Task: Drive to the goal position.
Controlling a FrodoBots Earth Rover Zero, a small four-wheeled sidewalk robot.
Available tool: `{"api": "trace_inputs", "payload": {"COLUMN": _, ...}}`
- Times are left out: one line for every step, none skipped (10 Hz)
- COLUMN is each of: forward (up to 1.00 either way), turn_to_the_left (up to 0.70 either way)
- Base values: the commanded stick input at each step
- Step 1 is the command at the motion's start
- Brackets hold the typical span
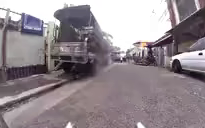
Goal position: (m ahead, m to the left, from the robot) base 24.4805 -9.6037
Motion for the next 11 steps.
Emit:
{"api": "trace_inputs", "payload": {"forward": 0.70, "turn_to_the_left": 0.00}}
{"api": "trace_inputs", "payload": {"forward": 0.70, "turn_to_the_left": 0.00}}
{"api": "trace_inputs", "payload": {"forward": 0.70, "turn_to_the_left": 0.00}}
{"api": "trace_inputs", "payload": {"forward": 0.70, "turn_to_the_left": 0.00}}
{"api": "trace_inputs", "payload": {"forward": 0.70, "turn_to_the_left": -0.02}}
{"api": "trace_inputs", "payload": {"forward": 0.70, "turn_to_the_left": -0.07}}
{"api": "trace_inputs", "payload": {"forward": 0.70, "turn_to_the_left": -0.11}}
{"api": "trace_inputs", "payload": {"forward": 0.70, "turn_to_the_left": -0.14}}
{"api": "trace_inputs", "payload": {"forward": 0.70, "turn_to_the_left": -0.09}}
{"api": "trace_inputs", "payload": {"forward": 0.70, "turn_to_the_left": -0.04}}
{"api": "trace_inputs", "payload": {"forward": 0.70, "turn_to_the_left": 0.00}}
